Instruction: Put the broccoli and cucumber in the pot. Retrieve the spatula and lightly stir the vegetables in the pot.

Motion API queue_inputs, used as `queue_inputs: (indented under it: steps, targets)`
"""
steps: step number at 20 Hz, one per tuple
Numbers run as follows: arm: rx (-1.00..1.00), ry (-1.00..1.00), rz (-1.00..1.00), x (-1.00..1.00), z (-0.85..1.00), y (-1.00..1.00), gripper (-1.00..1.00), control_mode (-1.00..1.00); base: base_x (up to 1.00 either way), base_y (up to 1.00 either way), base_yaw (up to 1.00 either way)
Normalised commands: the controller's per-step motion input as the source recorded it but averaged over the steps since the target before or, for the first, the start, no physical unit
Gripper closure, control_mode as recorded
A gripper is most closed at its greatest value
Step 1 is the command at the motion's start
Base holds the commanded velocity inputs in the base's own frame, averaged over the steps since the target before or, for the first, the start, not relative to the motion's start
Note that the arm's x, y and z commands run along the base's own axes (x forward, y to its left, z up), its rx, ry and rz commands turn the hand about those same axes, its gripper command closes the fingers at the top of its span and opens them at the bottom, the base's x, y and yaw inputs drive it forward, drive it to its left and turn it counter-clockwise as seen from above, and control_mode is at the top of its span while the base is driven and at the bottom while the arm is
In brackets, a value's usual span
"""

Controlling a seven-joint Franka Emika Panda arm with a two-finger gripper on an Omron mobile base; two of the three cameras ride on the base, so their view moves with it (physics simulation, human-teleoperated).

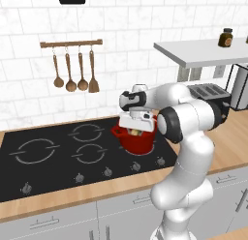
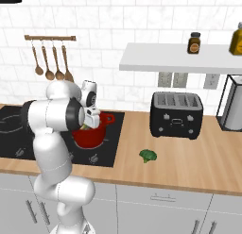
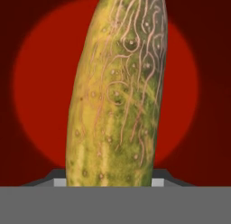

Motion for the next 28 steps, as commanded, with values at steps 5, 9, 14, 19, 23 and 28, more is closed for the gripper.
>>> queue_inputs:
  steps: [5,9,14,19,23,28]
  targets:
    - [0.0,0.0,0.0,0.0,0.0,0.01,-1.0,-1.0,0.0,0.0,0.0]
    - [0.0,-0.01,0.0,-0.03,0.0,0.0,-1.0,-1.0,0.0,0.0,0.0]
    - [-0.01,-0.12,0.0,-0.04,0.14,0.0,-1.0,-1.0,0.0,0.0,0.0]
    - [-0.01,-0.19,-0.02,-0.1,0.79,-0.2,-1.0,-1.0,0.0,0.0,0.0]
    - [-0.12,-0.13,-0.04,-0.48,1.0,-0.72,-1.0,-1.0,0.0,0.0,0.0]
    - [-0.23,-0.1,-0.01,-0.8,0.58,-1.0,-1.0,-1.0,0.0,0.0,0.0]
